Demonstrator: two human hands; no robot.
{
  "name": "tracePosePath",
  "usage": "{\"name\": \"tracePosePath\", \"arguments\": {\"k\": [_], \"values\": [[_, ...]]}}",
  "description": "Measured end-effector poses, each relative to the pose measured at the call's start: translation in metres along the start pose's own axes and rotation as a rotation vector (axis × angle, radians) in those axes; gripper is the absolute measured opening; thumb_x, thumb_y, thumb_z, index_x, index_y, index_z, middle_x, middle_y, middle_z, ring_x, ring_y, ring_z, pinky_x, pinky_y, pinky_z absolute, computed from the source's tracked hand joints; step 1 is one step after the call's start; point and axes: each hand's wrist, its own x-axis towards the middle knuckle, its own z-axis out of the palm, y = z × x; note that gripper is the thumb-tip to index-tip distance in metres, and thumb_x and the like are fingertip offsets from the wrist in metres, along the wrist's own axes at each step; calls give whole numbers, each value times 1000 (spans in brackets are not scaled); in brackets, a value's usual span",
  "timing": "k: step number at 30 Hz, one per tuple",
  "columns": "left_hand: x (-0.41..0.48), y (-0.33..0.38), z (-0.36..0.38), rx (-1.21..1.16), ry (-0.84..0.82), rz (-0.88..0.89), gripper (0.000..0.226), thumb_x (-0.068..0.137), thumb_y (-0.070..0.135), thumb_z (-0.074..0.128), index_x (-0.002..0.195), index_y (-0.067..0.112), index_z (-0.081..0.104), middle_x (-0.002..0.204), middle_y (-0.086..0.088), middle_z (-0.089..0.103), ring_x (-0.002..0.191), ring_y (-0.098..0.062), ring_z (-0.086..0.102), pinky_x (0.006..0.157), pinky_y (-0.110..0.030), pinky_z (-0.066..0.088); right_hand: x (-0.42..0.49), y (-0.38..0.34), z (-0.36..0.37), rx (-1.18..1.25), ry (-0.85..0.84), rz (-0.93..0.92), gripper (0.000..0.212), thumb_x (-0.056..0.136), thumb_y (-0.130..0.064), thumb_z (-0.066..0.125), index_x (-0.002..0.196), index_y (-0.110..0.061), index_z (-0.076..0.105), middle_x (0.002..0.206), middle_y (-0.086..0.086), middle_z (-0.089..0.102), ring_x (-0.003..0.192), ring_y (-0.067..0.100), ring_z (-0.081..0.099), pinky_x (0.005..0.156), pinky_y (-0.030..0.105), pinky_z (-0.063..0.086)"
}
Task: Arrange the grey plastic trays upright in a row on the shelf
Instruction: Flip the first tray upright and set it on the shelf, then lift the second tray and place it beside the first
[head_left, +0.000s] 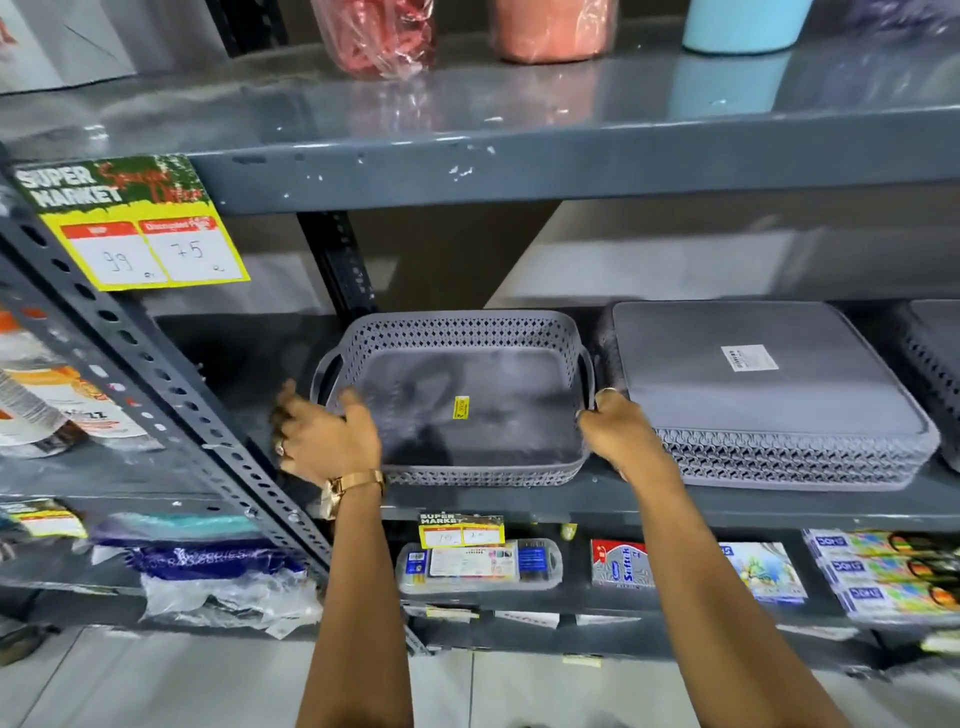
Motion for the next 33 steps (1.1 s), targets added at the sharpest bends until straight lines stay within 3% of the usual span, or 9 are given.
{"name": "tracePosePath", "arguments": {"k": [5,8,11,17,23,25,28,30,33], "values": [[-51,60,11,-107,3,558,37,82,20,57,115,4,57,113,-25,61,104,-40,55,89,-41,39,-1,8,-48,255,21,-78,31,86,-31,67,86,0,66,85,23,71,82,33,70,86,49,56],[-107,103,29,-342,-275,770,20,81,14,55,97,11,66,89,-12,69,79,-27,64,72,-33,46,3,25,-94,360,149,-142,25,85,-29,69,77,-6,69,77,18,70,73,28,69,80,48,57],[-163,138,59,-381,-497,832,15,84,15,56,93,10,68,85,-12,71,75,-26,66,64,-22,42,19,56,-141,143,361,-153,32,87,-32,65,85,-1,72,88,20,72,87,34,67,76,33,47],[-220,168,134,73,-603,624,54,90,41,53,130,5,47,136,-20,51,125,-35,46,104,-39,36,59,154,-215,-70,428,37,55,83,-35,69,112,11,59,117,32,62,114,44,56,95,48,45],[-224,179,159,-60,-484,158,68,85,60,45,130,9,46,130,-25,55,119,-44,51,101,-51,41,86,190,-232,440,186,54,36,75,-20,80,103,-1,65,118,18,68,109,31,64,98,45,50],[-232,185,159,-171,-429,116,75,85,64,41,137,10,37,137,-26,49,123,-44,47,104,-51,37,84,191,-236,487,221,-21,39,69,-32,83,97,-14,64,114,10,70,107,27,66,96,42,51],[-241,200,152,-667,-333,127,74,87,58,43,144,13,31,148,-16,40,134,-32,40,111,-45,32,74,184,-253,657,352,-116,67,67,-64,69,117,-20,58,116,-5,63,117,24,57,101,35,42],[-241,211,144,-900,-244,86,66,92,50,43,145,13,29,154,-11,30,140,-24,31,114,-34,25,75,175,-268,813,410,-213,53,76,-66,57,119,-34,56,112,-23,60,122,15,51,100,29,36],[-232,215,132,-1099,-311,-35,69,91,57,35,145,14,33,154,-8,30,140,-20,30,117,-34,19,82,167,-288,908,355,-244,60,77,-75,42,125,-40,52,134,-10,57,128,15,49,111,36,36]]}}
